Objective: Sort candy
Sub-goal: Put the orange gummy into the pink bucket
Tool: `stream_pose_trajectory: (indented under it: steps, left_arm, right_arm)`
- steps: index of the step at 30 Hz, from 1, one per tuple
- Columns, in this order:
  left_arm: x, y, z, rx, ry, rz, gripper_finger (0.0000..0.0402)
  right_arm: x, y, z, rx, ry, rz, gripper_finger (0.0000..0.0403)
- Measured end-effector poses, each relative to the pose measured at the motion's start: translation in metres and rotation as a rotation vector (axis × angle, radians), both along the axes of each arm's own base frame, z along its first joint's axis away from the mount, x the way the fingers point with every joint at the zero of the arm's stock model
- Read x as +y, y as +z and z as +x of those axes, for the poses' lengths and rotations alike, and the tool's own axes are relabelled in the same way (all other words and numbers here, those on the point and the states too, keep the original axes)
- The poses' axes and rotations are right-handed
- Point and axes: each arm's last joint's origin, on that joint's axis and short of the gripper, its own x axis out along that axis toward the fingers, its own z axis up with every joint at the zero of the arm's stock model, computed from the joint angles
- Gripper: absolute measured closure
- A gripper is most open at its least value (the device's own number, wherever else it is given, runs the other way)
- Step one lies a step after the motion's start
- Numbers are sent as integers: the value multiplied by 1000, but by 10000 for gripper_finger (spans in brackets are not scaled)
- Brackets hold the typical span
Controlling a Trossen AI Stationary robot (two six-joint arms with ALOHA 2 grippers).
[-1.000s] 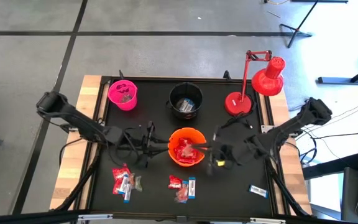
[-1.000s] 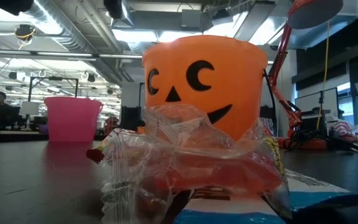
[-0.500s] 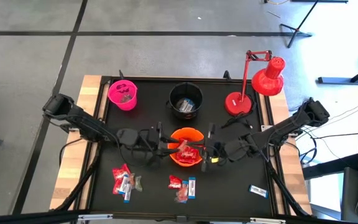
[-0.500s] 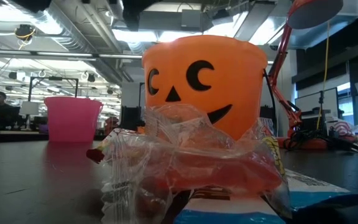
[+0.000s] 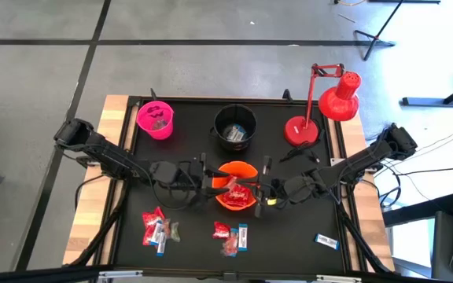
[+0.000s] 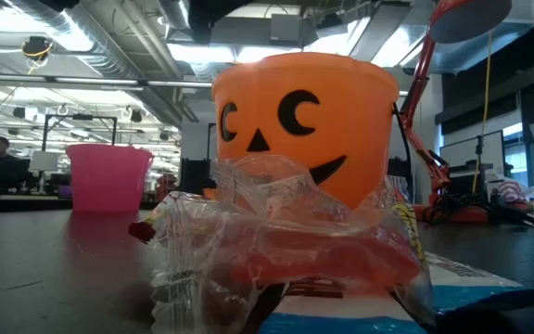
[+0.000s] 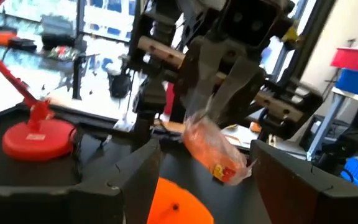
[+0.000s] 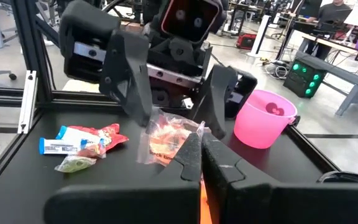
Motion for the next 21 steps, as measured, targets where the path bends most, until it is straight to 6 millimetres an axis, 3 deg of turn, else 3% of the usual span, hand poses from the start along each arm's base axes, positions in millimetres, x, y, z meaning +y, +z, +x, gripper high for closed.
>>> stream_pose_trajectory:
  steps: [17, 21]
  left_arm:
    - [3, -3, 0, 24, 53, -48, 170]
    - [3, -3, 0, 25, 54, -48, 188]
  right_arm:
    - [0, 0, 0, -4, 0, 2, 402]
    - [0, 1, 0, -8, 1, 4, 402]
